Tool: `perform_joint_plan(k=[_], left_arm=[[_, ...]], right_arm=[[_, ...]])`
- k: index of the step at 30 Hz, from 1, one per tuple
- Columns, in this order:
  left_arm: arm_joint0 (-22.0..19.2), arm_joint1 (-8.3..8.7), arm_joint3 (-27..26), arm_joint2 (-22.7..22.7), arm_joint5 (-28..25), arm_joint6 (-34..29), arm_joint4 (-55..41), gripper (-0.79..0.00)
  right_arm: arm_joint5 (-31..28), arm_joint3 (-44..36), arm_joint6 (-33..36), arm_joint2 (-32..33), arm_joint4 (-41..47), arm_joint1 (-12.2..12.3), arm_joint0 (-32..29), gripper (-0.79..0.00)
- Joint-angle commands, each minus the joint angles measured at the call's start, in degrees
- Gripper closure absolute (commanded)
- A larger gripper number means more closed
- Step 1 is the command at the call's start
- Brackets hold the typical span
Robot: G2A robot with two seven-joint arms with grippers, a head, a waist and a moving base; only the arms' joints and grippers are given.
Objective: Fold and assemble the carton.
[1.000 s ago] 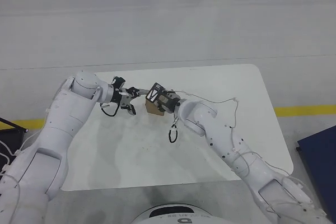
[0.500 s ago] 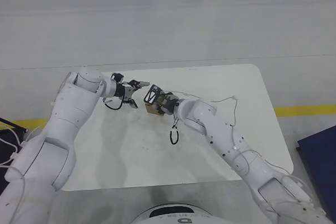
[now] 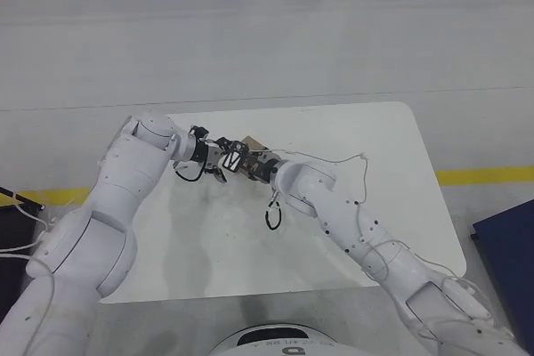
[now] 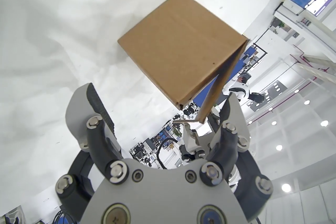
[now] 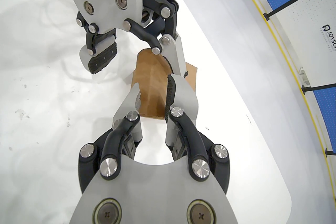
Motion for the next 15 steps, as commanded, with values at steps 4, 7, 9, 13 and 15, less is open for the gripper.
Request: perform_joint_plan(k=[4,7,9,13,15], left_arm=[[0.01,-0.54,1.33,-0.31,-1.65,-1.99,-0.83,-0.785],[0.15,-0.74,1.67,-0.71,-2.60,-3.28,-1.65,-0.785],[0.12,-0.77,1.85,-1.09,-3.46,-3.86,-2.18,-0.785],[-0.02,-0.35,2.79,-2.61,-5.85,-5.84,-4.13,-0.785],[0.00,0.10,3.52,-3.46,-7.14,-6.81,-4.95,-0.785]], right_arm=[[-0.17,0.16,-0.17,-0.06,-0.57,-0.20,-0.20,-0.188],[-0.03,-0.75,-0.11,0.18,-1.42,-0.15,-0.77,-0.154],[0.00,-1.92,0.02,0.53,-2.34,0.01,-1.41,0.000],[0.05,-5.13,0.62,1.52,-4.67,0.53,-3.31,0.000],[-0.24,-7.08,1.01,2.24,-5.65,0.86,-4.44,0.000]])
